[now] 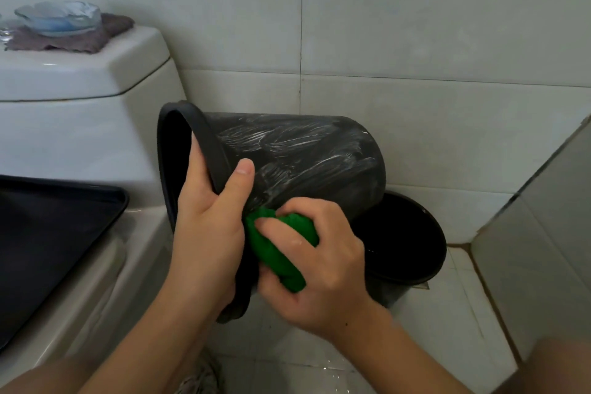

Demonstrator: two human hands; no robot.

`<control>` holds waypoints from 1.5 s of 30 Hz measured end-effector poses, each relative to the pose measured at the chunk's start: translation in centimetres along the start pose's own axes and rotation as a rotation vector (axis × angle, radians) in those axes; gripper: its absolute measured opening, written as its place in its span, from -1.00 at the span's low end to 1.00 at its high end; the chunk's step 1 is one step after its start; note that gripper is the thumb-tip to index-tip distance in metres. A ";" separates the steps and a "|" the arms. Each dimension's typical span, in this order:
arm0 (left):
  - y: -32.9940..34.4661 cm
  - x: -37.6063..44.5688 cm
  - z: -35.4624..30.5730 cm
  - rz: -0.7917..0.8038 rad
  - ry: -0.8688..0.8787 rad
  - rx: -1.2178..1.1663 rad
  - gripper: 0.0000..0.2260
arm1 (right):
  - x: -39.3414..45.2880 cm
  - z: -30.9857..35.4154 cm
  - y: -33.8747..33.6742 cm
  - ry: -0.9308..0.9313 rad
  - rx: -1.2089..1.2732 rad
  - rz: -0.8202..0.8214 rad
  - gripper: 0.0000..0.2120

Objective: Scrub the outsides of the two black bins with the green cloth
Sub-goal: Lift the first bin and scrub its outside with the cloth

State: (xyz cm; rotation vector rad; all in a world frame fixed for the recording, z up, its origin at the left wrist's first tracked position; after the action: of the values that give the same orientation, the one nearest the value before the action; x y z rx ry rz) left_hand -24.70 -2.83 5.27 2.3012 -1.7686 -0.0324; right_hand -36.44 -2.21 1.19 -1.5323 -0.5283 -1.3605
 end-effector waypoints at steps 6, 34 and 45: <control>-1.2 0.0 -0.9 -0.017 -0.149 -0.136 -0.73 | -0.7 -5.4 -2.3 0.124 -0.217 -0.082 -0.71; -0.2 0.3 0.1 0.015 -0.085 -0.060 -0.51 | 2.0 -0.1 -3.2 0.125 0.129 -0.033 -0.75; -0.3 0.4 0.0 -0.035 -0.119 -0.169 -0.72 | 0.4 1.2 -1.5 0.044 0.027 0.143 -0.80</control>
State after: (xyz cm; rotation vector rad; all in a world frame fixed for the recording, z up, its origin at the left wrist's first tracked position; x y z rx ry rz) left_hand -24.28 -3.17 5.29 2.2501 -1.7081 -0.3185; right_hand -36.94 -0.63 2.23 -1.4861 -0.4005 -1.2695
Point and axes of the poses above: each hand's wrist, its own x-axis towards the middle knuckle, its own y-axis out of the palm, z = x × y, the point moved 3 cm from there along x, towards the middle knuckle, and after that the axes turned 9 degrees about -y, right-handed, at the moved point
